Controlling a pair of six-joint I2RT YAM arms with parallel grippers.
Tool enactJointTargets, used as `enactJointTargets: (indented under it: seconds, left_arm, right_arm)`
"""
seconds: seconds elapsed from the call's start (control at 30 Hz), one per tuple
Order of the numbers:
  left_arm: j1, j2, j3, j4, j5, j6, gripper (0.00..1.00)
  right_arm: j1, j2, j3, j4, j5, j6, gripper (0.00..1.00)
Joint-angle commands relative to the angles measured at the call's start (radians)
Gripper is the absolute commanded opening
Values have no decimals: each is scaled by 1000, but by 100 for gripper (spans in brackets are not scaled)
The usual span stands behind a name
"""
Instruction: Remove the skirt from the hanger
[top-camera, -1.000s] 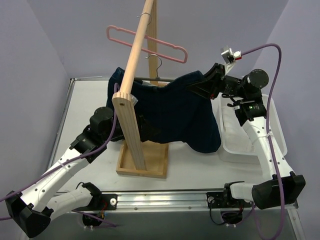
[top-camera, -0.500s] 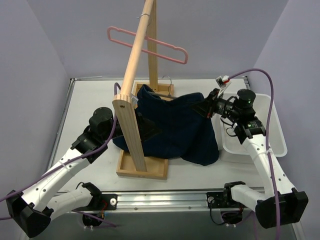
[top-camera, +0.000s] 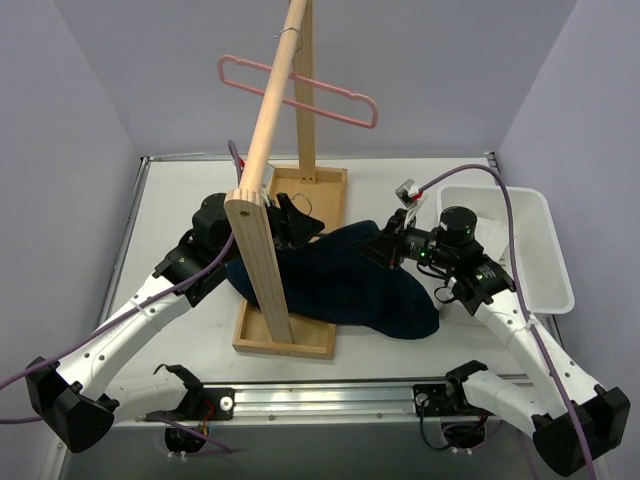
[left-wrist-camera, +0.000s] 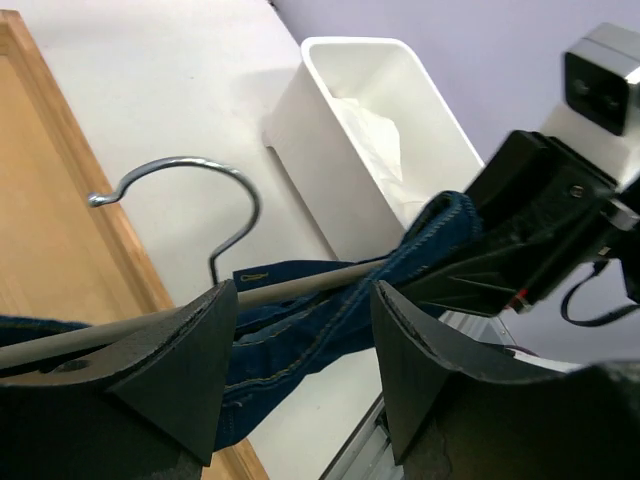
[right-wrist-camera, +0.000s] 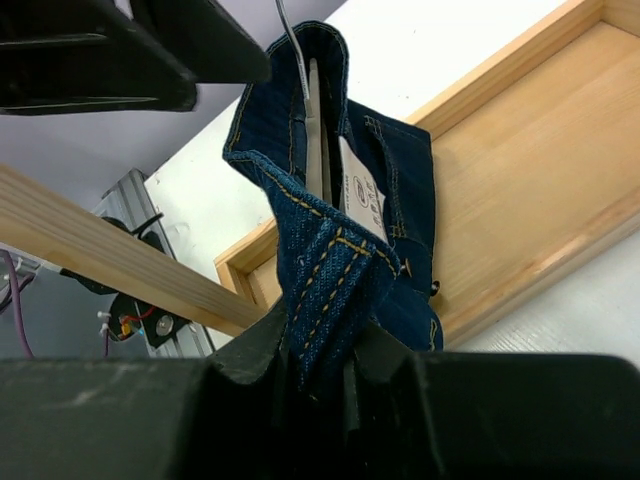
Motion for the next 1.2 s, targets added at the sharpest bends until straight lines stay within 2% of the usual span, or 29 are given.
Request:
enactJointTargets:
  seconds: [0.0,0.3,0.5,0.6,0.67,0.77,0.8,0.83,0.87,0.9,0.93,0.97,1.03,1.1,1.17]
  left_arm:
    - [-1,6,53,22,-44,29,64]
    - [-1,-36,43,-58,-143,126,63]
    - [-1,4,52,-30,-124,118,63]
    - [-1,29,69,-35,-123,125,60]
    - [-1,38,70,-38,-121,125,54]
    - [-1,46,64,-27,-101,129,6]
    - [-1,49,66,-26,-95,137,3]
    - [-1,52,67,-29,-83,141,2]
    - [-1,56,76,-30,-84,148,2]
    - [-1,56,81,-41,-83,158,2]
    - [-3,50,82,-46,-93,160,2]
    - [-3,44,84,-47,-103,163,2]
    - [-3,37,82,-46,-113,172,2]
    - [-3,30,90,-50,-123,180,2]
    - [-3,35,96,-58,-124,181,2]
  right_arm:
    - [28,-61,44,101,34,33,0]
    - [61,-92,53,95,51,43,0]
    - [99,-100,45,97,56,50,0]
    - [117,-109,55,104,68,53,0]
    - [127,-110,67,111,70,64,0]
    - [142,-100,82,123,61,78,0]
    - [145,-98,87,121,62,90,0]
    - [145,-94,93,112,79,93,6]
    - [145,-89,97,106,84,95,22]
    - [145,-89,108,86,90,96,43]
    - [145,-87,113,78,109,95,46]
    - [145,-90,117,71,125,93,53]
    - [145,-92,131,52,165,87,59]
    - [145,-94,139,49,176,84,62]
    - [145,-83,153,49,174,84,60]
